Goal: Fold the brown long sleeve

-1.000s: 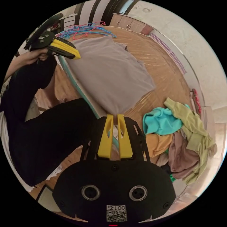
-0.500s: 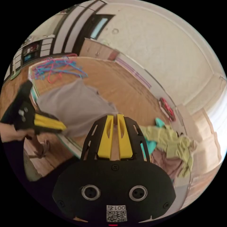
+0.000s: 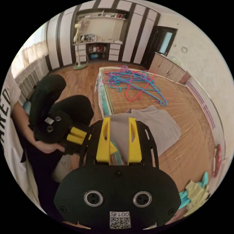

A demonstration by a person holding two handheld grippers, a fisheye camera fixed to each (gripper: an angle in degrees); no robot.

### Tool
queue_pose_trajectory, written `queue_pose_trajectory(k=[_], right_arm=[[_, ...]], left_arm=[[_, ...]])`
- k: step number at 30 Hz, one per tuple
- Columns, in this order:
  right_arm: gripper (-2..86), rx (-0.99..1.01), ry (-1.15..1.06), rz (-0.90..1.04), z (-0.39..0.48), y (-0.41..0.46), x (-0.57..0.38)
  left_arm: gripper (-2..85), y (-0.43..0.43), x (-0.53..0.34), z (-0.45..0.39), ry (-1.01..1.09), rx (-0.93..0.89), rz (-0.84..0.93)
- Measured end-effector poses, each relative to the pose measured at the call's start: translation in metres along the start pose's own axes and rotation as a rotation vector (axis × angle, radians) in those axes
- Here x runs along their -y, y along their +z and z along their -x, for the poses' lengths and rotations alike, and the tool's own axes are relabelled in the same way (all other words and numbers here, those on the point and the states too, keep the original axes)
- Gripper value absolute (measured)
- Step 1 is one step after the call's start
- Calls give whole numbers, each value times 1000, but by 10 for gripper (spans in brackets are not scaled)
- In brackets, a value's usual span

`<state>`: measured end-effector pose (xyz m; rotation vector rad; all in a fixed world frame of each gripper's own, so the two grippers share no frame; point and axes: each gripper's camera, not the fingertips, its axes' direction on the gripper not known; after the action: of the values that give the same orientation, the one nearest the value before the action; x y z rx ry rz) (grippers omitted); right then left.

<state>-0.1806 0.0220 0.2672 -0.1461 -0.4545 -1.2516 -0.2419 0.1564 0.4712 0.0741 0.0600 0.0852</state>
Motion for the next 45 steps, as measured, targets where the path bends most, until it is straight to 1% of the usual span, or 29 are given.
queue_pose_trajectory(k=[2,3,6,8,11,12,13,14,15,17,18,20,23,26,27,28,30,32,35,36,40,45], right_arm=[[118,-35,102,-28,-26,-23,-9],[119,-47,118,-17,-32,-26,-13],[126,-77,152,120,-57,-22,-28],[132,-35,130,178,-63,-13,-35],[141,-59,54,240,-59,8,-33],[142,-64,37,262,-59,14,-32],[143,-59,5,323,-60,28,-31],[143,-59,-33,381,-62,40,-31],[142,-66,-57,399,-63,43,-31],[135,-126,-104,403,-68,42,-27],[134,-122,-105,403,-71,41,-26],[133,-86,-46,389,-89,37,-25],[131,-39,59,362,-112,38,-26],[124,-45,123,360,-125,38,-24],[122,-50,130,363,-127,38,-23],[117,-53,145,366,-132,36,-22],[107,-35,170,374,-143,34,-18],[91,23,221,365,-163,27,-12],[74,149,304,323,-197,12,-4],[72,175,319,316,-204,9,-3],[55,295,350,285,-243,-14,12],[36,411,398,258,-271,-30,20]], left_arm=[[-9,-10,14,2,51,69,0],[-9,-12,19,1,69,92,1],[-9,-6,44,-11,235,183,48],[-9,17,60,-24,383,234,179],[-8,49,63,-33,499,235,328],[-8,50,62,-36,528,235,320],[-6,47,63,-43,586,235,301],[-4,47,67,-49,619,229,328],[-2,47,70,-52,630,224,343],[13,41,82,-63,662,212,371],[23,39,85,-67,673,213,375],[53,35,93,-81,731,220,390],[77,40,99,-103,823,249,418],[107,42,103,-131,910,270,436],[126,41,103,-137,923,258,443],[165,43,104,-148,938,213,480],[178,46,103,-161,941,248,469],[169,62,100,-170,960,452,455],[148,79,95,-176,1026,574,457],[145,79,95,-177,1039,586,450],[129,63,102,-184,1049,546,375],[119,38,133,-179,948,427,326]])
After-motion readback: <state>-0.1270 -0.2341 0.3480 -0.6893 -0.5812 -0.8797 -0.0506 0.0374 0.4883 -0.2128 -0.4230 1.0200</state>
